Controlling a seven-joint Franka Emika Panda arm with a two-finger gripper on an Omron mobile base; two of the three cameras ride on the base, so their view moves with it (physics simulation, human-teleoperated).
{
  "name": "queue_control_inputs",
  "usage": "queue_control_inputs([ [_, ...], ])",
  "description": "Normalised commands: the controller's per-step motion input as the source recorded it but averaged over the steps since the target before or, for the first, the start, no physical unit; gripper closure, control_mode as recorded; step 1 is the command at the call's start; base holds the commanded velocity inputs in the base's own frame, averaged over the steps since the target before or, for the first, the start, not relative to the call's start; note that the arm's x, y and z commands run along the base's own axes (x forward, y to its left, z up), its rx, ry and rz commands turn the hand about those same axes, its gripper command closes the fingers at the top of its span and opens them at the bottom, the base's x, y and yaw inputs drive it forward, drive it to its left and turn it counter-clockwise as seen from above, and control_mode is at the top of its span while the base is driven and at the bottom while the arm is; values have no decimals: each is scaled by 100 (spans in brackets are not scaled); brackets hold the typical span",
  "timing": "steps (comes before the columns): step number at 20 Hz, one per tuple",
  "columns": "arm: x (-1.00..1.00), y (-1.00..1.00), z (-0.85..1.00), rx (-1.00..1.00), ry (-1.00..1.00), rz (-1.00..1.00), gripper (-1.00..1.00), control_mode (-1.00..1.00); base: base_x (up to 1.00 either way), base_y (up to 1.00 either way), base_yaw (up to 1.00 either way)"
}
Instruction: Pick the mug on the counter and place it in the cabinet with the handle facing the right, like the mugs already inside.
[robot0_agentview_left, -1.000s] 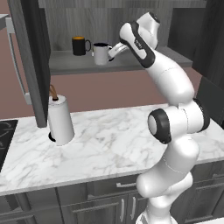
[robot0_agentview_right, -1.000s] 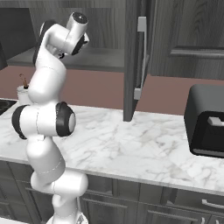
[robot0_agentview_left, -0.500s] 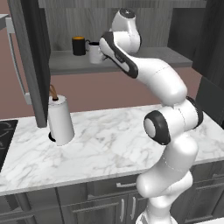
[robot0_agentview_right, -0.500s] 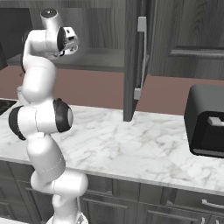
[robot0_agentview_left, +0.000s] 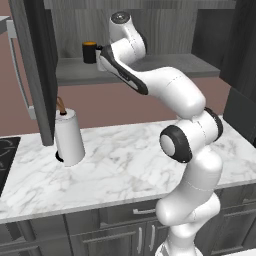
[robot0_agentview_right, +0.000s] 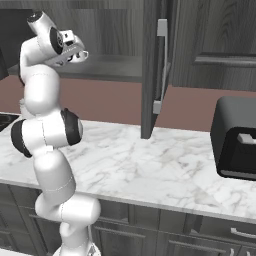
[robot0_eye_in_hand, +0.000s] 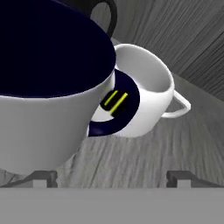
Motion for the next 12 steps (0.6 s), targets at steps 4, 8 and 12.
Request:
queue_control_inputs([
  [4, -24, 0, 26, 8, -9, 0, -100, -100, 0, 0, 0],
  [8, -52, 0, 30, 10, -12, 0, -100, -100, 0, 0, 0],
  [12, -79, 0, 18, 12, -12, 0, -100, -100, 0, 0, 0],
])
